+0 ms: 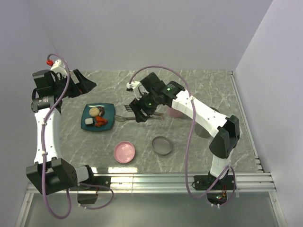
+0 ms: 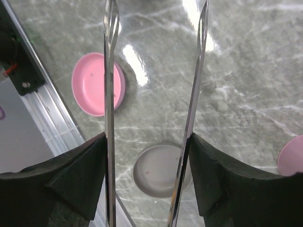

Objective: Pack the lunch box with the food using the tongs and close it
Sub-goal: Pick up the clamp at the center of the board, then pick up the fake food from the plate.

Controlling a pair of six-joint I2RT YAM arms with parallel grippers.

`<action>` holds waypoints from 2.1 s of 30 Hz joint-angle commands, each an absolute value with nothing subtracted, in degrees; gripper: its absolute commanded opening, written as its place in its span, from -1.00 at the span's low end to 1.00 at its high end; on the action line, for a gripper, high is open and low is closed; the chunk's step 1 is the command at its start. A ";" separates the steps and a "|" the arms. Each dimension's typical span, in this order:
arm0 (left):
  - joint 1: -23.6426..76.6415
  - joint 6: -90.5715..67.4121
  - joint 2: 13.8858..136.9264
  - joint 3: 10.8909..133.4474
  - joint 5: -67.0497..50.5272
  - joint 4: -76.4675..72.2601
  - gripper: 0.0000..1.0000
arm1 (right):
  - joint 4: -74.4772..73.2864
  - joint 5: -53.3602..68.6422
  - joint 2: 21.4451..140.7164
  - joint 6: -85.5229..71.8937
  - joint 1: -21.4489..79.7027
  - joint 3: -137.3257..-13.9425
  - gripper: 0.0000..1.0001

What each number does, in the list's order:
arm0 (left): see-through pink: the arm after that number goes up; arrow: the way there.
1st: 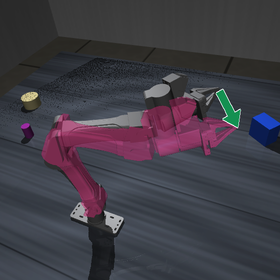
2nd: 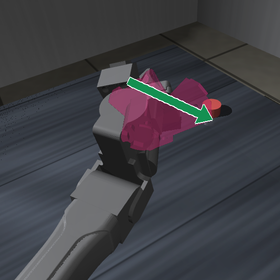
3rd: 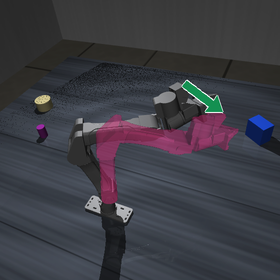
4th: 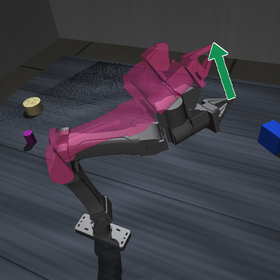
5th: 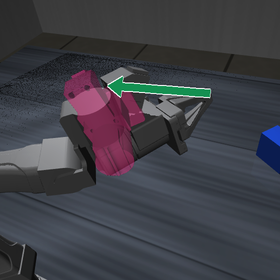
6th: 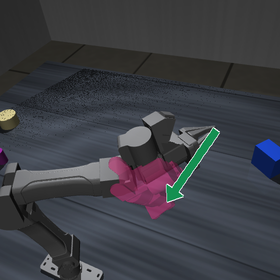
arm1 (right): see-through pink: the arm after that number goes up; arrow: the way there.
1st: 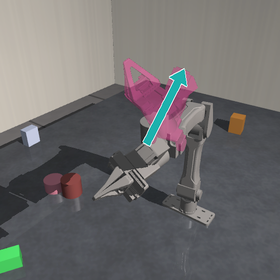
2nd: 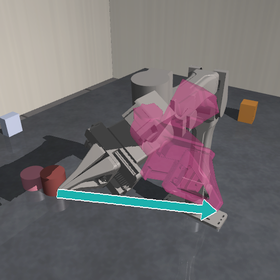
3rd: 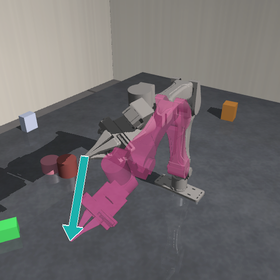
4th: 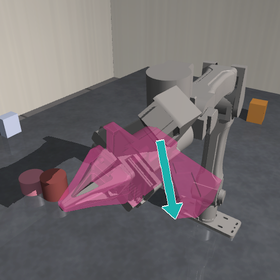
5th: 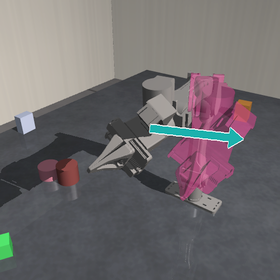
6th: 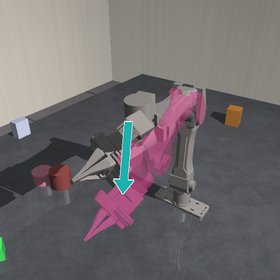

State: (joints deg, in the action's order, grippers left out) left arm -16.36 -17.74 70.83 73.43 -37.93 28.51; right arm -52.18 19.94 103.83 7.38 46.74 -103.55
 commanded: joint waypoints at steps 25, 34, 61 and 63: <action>-28.47 -21.89 73.04 75.32 -58.45 27.68 0.99 | -43.87 26.19 118.38 10.11 51.23 -128.93 0.32; -29.00 -22.59 71.89 73.83 -56.16 26.02 0.99 | -40.17 20.22 126.37 4.66 53.70 -133.68 0.25; -30.94 -26.02 73.04 70.93 -57.66 21.62 0.99 | -26.98 13.89 137.72 0.97 54.58 -136.14 0.22; -30.94 -26.02 73.12 70.66 -57.57 21.53 0.99 | -26.63 14.06 138.25 0.97 54.93 -136.23 0.22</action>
